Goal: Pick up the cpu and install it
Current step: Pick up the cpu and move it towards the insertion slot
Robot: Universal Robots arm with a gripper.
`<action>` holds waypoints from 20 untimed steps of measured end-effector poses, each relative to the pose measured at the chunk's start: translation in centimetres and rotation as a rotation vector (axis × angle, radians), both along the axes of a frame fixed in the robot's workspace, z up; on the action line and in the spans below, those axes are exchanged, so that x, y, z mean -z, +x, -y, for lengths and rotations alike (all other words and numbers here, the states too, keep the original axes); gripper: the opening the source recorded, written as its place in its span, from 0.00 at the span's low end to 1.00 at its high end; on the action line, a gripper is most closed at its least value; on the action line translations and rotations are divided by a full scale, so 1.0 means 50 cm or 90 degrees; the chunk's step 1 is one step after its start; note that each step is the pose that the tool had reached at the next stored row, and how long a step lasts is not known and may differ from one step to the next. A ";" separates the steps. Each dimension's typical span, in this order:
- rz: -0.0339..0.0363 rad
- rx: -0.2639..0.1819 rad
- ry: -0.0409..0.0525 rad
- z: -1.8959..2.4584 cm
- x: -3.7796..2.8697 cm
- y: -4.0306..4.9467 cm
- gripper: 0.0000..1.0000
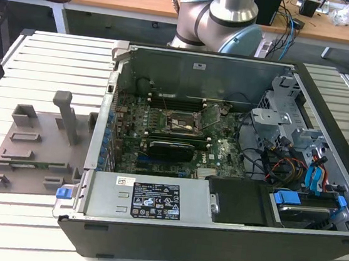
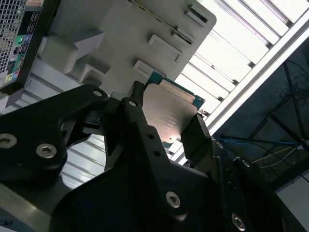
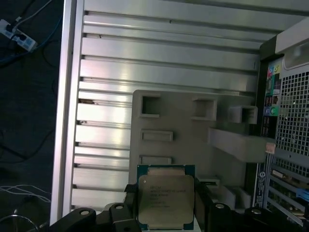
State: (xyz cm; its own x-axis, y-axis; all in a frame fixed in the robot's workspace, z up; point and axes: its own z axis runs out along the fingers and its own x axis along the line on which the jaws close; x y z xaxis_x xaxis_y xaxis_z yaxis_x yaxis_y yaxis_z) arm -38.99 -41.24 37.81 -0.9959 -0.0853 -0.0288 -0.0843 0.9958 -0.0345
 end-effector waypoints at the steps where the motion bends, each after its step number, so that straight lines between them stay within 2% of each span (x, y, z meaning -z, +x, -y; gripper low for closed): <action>1: 0.0001 0.000 0.0001 -0.0001 -0.008 0.000 0.55; 7: 0.0000 0.000 0.0000 -0.0004 -0.038 0.000 0.55; 11: 0.0000 0.000 0.0000 -0.0005 -0.066 0.000 0.55; 13: 0.0001 0.000 0.0001 -0.0005 -0.073 0.000 0.55; 16: 0.0000 0.000 0.0000 -0.0005 -0.095 0.000 0.55; 18: 0.0001 0.000 0.0000 -0.0005 -0.103 0.000 0.55; 20: 0.0001 0.000 0.0001 -0.0005 -0.120 0.000 0.55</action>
